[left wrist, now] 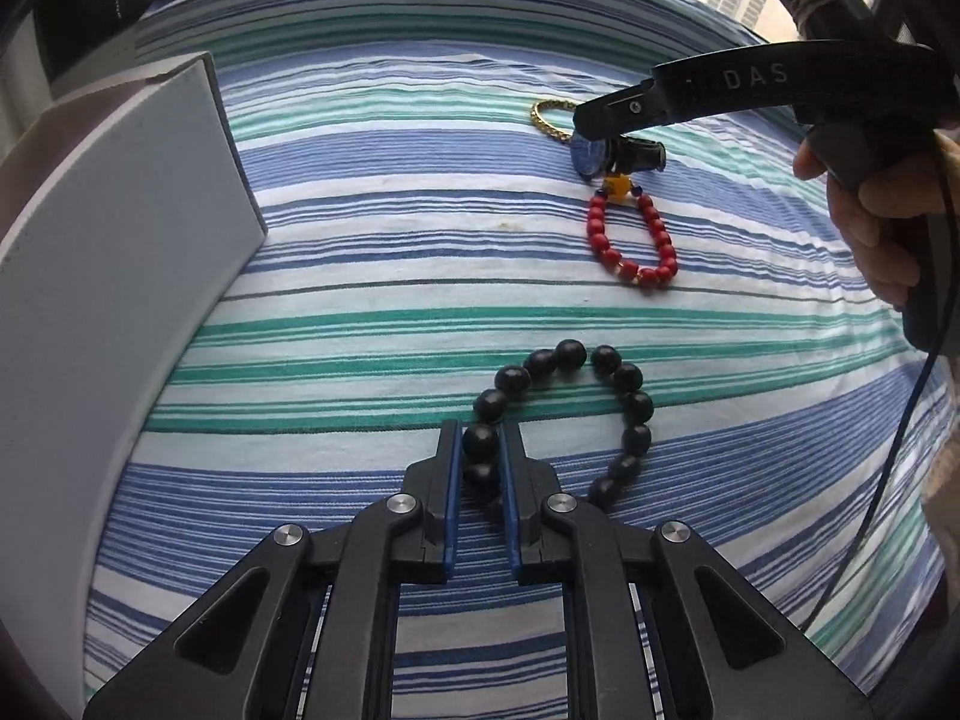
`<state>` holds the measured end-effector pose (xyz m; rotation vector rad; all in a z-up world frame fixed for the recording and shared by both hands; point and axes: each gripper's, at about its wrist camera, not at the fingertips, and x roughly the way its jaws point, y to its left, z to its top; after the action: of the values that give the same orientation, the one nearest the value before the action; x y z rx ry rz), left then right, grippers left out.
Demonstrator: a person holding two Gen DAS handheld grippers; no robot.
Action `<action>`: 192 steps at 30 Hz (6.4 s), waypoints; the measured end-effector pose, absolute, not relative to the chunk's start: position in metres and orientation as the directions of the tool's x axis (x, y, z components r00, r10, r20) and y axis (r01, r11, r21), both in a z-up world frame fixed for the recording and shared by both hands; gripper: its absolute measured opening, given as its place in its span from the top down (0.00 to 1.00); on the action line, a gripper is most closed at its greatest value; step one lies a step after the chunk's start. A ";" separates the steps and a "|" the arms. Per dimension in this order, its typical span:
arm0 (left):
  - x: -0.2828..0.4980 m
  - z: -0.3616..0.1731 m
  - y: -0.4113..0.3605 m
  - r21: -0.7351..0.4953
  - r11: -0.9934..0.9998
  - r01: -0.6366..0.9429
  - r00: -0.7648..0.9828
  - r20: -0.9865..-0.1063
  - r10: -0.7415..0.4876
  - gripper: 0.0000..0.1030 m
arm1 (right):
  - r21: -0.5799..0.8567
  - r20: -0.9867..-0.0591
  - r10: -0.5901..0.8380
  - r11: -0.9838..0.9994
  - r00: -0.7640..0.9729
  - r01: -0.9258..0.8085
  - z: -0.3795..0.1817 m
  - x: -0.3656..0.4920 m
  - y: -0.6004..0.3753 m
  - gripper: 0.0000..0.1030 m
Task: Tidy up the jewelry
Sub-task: 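Grasp the black watch by its strap with the right gripper while the left holds the bracelet, then carry the bracelet and watch into the white box and open both grippers, then move both grippers back over the bed toward the last two pieces, then grasp the red bead bracelet at its amber bead with the left gripper, then grasp the gold bangle with the right gripper while the left holds the red bracelet, then carry the red bracelet and gold bangle into the white box and open both grippers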
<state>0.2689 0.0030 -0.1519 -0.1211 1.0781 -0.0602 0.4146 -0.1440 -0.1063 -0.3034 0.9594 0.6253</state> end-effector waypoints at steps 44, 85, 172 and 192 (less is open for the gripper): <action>0.176 0.035 0.112 -0.208 0.973 -0.098 0.664 -0.742 -0.091 0.90 | 0.155 -0.724 0.555 0.710 0.410 -0.687 0.010 0.264 -0.093 0.86; 0.183 0.003 0.196 -0.078 0.950 -0.302 0.635 -0.760 0.139 0.12 | 0.061 -0.557 0.616 0.699 0.557 -0.712 0.066 0.240 -0.012 0.39; 0.275 -0.135 0.038 -0.243 0.969 0.037 0.458 -0.858 -0.233 0.85 | 0.167 -0.790 0.432 0.835 0.436 -0.524 -0.104 0.408 -0.182 0.39; 0.244 -0.127 0.066 -0.272 0.962 -0.035 0.473 -0.852 -0.224 0.85 | 0.232 -0.861 0.401 0.857 0.312 -0.461 -0.132 0.420 -0.169 0.95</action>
<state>0.2436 0.0658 -0.1268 -0.2677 1.0754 -0.1172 0.4205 -0.1689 -0.1323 -0.0615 1.1174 0.5689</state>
